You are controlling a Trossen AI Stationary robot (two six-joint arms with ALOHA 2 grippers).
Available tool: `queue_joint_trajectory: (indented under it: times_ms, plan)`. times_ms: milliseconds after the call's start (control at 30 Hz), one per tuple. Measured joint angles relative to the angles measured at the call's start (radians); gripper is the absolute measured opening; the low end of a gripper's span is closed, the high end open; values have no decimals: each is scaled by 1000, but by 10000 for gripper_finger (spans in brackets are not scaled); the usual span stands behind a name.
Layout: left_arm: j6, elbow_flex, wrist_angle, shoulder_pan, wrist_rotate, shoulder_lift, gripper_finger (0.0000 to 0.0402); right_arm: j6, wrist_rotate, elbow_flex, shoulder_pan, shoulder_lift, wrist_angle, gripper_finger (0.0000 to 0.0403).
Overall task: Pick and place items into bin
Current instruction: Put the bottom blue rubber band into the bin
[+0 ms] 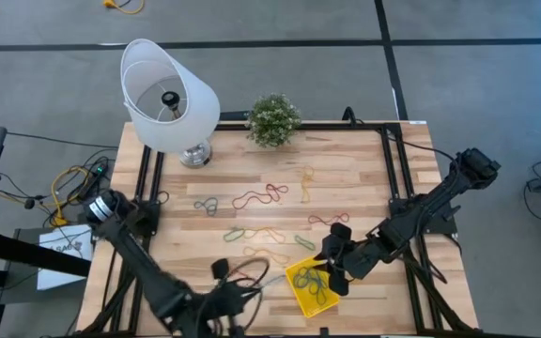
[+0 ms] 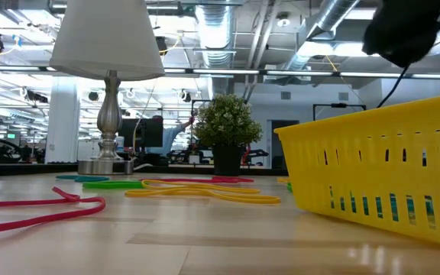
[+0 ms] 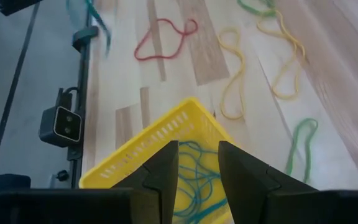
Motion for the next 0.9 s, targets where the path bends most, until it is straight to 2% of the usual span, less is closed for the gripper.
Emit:
queue_joint_trajectory:
  times_ms: [100, 233, 367, 533, 633, 700, 900]
  plan:
    - [116, 2, 129, 54, 23, 0, 0, 88, 0, 0, 36, 0, -57, 109]
    - [194, 2, 180, 117, 108, 0, 0, 229, 13, 0, 119, 0, -148, 109]
    - [201, 2, 191, 171, 183, 8, 0, 395, 106, 0, 231, 0, -221, 109]
    - [334, 2, 380, 216, 248, 72, 0, 512, 220, 0, 341, 0, -263, 109]
    - [402, 2, 495, 237, 283, 116, 0, 536, 242, 0, 369, 0, -261, 109]
    - [403, 3, 533, 253, 298, 147, 0, 535, 241, 0, 380, 0, -260, 109]
    - [298, 2, 484, 299, 339, 217, 0, 535, 234, 0, 387, 0, -255, 109]
